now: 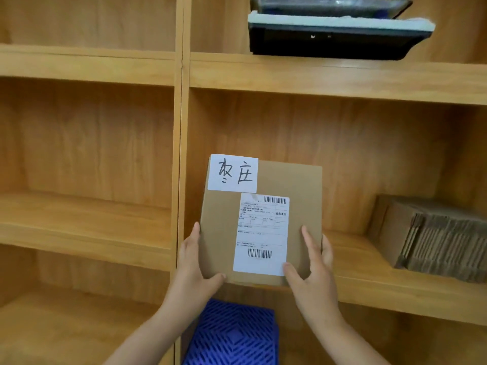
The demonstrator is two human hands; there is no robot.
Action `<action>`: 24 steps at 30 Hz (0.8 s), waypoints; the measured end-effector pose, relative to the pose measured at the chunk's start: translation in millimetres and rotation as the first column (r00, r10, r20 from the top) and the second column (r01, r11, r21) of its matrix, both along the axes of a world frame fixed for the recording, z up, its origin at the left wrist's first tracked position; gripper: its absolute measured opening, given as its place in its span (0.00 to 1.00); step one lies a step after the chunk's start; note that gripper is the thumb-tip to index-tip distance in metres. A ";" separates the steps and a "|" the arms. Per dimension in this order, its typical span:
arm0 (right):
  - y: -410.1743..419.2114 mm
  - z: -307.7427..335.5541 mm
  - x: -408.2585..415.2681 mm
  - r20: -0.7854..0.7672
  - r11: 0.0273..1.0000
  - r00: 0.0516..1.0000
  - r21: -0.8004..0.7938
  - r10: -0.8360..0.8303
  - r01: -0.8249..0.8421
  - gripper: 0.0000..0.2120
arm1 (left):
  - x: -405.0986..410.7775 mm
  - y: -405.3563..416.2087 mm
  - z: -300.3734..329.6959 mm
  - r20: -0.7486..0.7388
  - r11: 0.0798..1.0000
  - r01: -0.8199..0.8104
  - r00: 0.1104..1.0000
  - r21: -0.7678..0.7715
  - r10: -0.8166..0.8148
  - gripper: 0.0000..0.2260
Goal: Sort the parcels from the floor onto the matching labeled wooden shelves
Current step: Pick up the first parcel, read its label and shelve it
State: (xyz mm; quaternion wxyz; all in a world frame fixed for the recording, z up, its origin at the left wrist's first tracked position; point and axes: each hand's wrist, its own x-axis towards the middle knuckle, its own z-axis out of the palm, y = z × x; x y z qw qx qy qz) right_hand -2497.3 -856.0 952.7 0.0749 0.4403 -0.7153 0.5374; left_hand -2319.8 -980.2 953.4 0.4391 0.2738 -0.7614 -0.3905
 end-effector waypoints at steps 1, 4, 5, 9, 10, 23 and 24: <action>-5.4 2.9 -4.1 -0.016 1.000 1.000 -0.010 0.007 -0.007 0.36 | -1.8 -5.4 5.0 0.012 0.999 -0.009 1.000 -0.031 0.010 0.48; -22.8 10.8 -14.7 -0.035 1.000 0.999 -0.010 0.022 -0.022 0.37 | -7.0 -24.8 15.2 0.064 0.991 -0.005 0.998 -0.132 0.014 0.49; -28.8 12.8 -18.3 -0.028 1.000 0.999 0.004 0.026 -0.026 0.37 | -9.0 -31.7 17.3 0.086 0.986 -0.004 0.996 -0.169 0.019 0.49; -53.7 23.8 -30.6 0.008 0.992 0.998 0.114 0.057 -0.057 0.38 | -18.6 -57.6 24.7 0.114 0.977 -0.010 0.993 -0.211 0.035 0.43; -59.6 26.4 -33.1 0.009 0.989 0.998 0.134 0.057 -0.057 0.38 | -21.2 -63.7 24.8 0.113 0.978 -0.002 0.993 -0.211 0.026 0.41; -105.2 22.4 -43.3 -0.094 0.957 0.994 0.278 -0.060 0.083 0.26 | -47.5 -120.3 3.8 0.239 0.952 -0.002 0.968 -0.307 0.079 0.19; -106.6 21.2 -43.7 -0.101 0.953 0.993 0.290 -0.066 0.093 0.26 | -48.7 -122.7 2.0 0.235 0.952 -0.008 0.968 -0.306 0.083 0.18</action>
